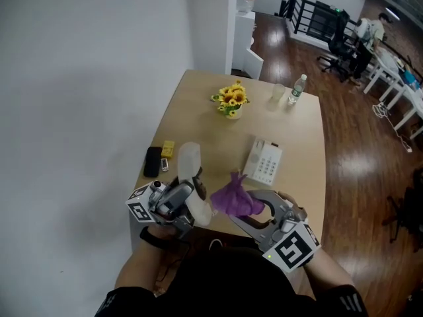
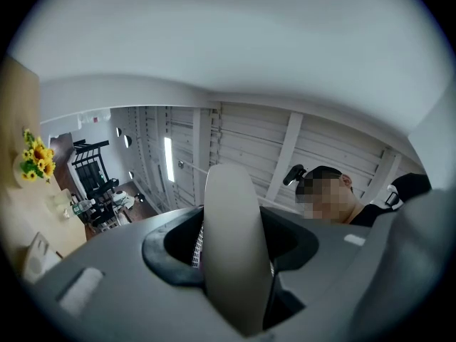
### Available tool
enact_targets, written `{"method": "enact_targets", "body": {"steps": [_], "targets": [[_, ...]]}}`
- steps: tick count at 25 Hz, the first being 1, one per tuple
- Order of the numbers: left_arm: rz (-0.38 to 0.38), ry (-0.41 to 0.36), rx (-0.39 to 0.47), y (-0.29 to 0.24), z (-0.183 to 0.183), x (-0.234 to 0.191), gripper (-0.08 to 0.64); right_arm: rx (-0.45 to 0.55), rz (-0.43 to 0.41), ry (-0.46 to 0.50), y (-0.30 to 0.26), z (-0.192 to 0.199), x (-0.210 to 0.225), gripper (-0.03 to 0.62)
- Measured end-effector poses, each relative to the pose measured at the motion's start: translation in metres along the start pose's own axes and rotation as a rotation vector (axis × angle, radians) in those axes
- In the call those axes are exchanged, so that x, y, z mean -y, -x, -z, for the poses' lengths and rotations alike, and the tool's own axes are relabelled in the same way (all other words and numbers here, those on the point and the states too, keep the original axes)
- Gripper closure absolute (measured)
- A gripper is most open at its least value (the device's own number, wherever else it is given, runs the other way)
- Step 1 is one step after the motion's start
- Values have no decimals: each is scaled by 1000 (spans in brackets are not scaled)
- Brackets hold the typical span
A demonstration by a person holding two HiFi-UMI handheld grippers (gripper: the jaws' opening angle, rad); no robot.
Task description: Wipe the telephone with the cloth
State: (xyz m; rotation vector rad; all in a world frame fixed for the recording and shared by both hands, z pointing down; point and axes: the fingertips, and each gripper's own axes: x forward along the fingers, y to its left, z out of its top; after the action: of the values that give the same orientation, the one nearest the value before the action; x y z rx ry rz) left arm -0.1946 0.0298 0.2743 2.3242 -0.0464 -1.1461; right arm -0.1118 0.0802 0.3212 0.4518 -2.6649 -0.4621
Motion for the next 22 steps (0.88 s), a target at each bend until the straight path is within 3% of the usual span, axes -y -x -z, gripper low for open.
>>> {"method": "enact_targets", "body": {"steps": [9,17,22], "targets": [[18,-17,-90,-22,26,15,344,-4,-44,64,-17,-22,-8,442],[22,-18,-82,-12,20,8,344,-94,-214,176,-19,-6,-40,446],[28,9,-16,-8,10,7,344,-120,-254,151,0,9,-42,445]]}}
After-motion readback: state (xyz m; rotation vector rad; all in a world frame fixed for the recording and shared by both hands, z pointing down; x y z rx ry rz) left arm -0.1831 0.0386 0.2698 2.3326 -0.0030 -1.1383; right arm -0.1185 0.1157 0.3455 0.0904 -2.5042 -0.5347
